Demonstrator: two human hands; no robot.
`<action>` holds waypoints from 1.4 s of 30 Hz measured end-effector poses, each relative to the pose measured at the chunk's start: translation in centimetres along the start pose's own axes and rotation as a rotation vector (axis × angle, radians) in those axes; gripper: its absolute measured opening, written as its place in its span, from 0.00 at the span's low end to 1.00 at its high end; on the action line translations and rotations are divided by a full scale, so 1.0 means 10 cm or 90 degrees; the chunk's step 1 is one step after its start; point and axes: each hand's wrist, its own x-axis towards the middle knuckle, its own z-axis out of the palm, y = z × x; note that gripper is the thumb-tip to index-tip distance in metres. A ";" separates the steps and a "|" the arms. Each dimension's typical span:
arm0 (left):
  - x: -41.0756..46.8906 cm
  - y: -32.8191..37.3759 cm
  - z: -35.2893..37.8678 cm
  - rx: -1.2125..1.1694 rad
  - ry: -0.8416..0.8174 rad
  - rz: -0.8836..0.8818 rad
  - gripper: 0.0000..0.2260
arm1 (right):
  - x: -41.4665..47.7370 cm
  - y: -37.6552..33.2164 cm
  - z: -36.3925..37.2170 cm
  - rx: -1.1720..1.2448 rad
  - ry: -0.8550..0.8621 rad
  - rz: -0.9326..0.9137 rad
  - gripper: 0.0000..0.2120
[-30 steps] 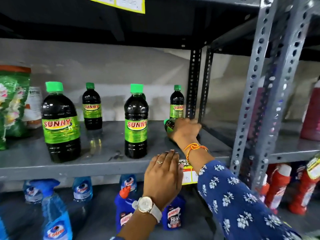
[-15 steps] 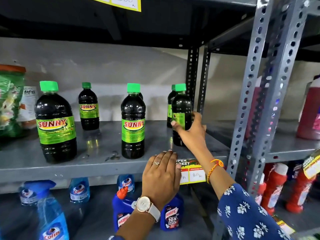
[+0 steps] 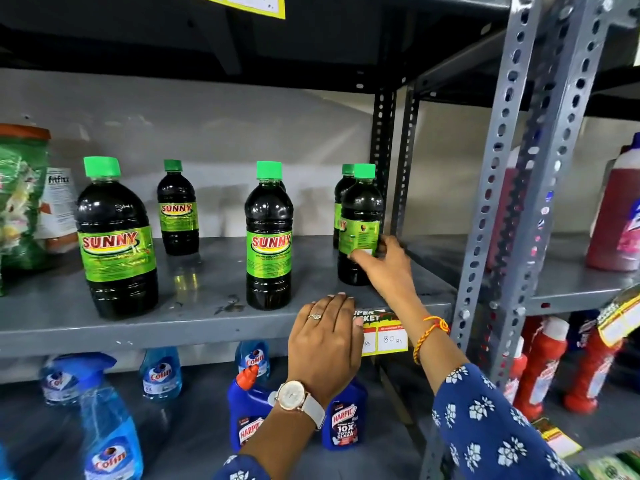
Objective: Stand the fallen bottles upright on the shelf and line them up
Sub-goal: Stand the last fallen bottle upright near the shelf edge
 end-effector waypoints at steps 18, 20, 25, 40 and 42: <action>0.02 0.00 -0.05 0.002 -0.021 0.001 0.17 | 0.08 -0.06 0.01 -0.080 0.052 0.011 0.42; 0.02 0.00 -0.05 -0.001 -0.033 -0.001 0.17 | 0.10 -0.08 -0.02 -0.064 0.055 -0.003 0.38; 0.03 -0.01 -0.07 0.003 -0.050 0.000 0.17 | 0.17 -0.08 -0.16 -0.029 -0.030 0.044 0.29; 0.05 -0.04 -0.06 -0.014 -0.011 0.011 0.16 | 0.10 -0.16 -0.16 -0.038 -0.060 0.032 0.24; 0.06 -0.03 -0.06 -0.018 -0.012 0.006 0.16 | 0.06 -0.17 -0.18 -0.030 -0.079 0.028 0.24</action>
